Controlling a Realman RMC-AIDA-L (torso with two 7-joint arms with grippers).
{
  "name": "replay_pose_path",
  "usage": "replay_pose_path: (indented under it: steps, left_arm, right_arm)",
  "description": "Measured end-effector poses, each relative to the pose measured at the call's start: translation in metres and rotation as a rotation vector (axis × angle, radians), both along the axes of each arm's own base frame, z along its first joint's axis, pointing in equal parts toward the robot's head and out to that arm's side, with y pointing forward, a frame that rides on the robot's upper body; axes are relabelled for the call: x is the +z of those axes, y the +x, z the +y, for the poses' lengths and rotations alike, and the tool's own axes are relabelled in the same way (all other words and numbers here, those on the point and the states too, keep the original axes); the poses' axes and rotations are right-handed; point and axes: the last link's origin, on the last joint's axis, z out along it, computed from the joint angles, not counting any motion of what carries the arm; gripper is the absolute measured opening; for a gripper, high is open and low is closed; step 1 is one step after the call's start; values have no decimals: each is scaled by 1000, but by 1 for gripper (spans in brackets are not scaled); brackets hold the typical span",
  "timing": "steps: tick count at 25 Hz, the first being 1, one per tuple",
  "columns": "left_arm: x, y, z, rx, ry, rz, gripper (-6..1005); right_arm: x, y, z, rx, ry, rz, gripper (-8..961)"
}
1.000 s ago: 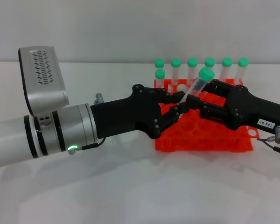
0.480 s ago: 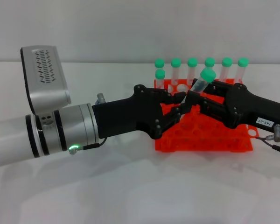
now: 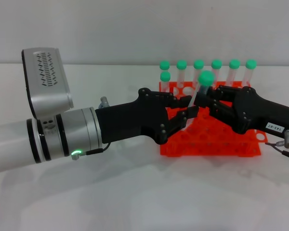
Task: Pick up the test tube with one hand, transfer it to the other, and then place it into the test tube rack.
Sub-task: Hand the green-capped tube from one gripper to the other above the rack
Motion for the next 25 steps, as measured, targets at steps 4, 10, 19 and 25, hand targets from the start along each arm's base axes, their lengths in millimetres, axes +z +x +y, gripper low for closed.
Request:
replay_pose_path:
  steps: [4, 10, 19, 25]
  left_arm:
    - [0, 0, 0, 2, -2, -1, 195]
    - [-1, -1, -1, 8, -9, -1, 195]
    - [-2, 0, -2, 5, -16, 2, 195]
    - [-2, 1, -2, 3, -16, 2, 195]
  right_arm:
    - [0, 0, 0, 2, 0, 0, 245]
    - [-3, -2, 0, 11, -11, -8, 232]
    - [-4, -3, -1, 18, -15, -14, 262]
    - [-4, -3, -2, 24, -17, -18, 283]
